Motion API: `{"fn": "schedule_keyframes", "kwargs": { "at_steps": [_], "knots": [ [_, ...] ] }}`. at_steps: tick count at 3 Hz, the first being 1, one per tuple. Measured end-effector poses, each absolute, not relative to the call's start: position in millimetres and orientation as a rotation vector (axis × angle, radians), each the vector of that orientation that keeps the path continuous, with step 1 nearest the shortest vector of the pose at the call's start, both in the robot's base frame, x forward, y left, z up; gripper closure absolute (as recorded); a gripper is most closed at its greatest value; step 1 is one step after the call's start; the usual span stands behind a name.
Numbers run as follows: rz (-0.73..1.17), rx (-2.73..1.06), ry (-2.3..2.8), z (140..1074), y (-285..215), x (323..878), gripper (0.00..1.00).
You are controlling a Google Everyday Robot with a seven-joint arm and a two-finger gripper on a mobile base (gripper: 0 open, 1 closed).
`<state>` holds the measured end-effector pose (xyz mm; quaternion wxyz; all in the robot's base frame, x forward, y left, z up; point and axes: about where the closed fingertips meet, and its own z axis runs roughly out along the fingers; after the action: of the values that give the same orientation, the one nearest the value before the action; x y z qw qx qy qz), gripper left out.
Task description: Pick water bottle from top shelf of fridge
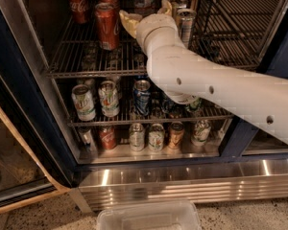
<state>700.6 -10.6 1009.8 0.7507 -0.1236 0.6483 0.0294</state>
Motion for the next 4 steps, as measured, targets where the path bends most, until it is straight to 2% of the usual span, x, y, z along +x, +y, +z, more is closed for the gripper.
{"fn": "schedule_keyframes", "kwargs": {
  "at_steps": [4],
  "knots": [
    [0.064,-0.254,1.406,1016.6,-11.0,722.1,0.39]
  ]
}}
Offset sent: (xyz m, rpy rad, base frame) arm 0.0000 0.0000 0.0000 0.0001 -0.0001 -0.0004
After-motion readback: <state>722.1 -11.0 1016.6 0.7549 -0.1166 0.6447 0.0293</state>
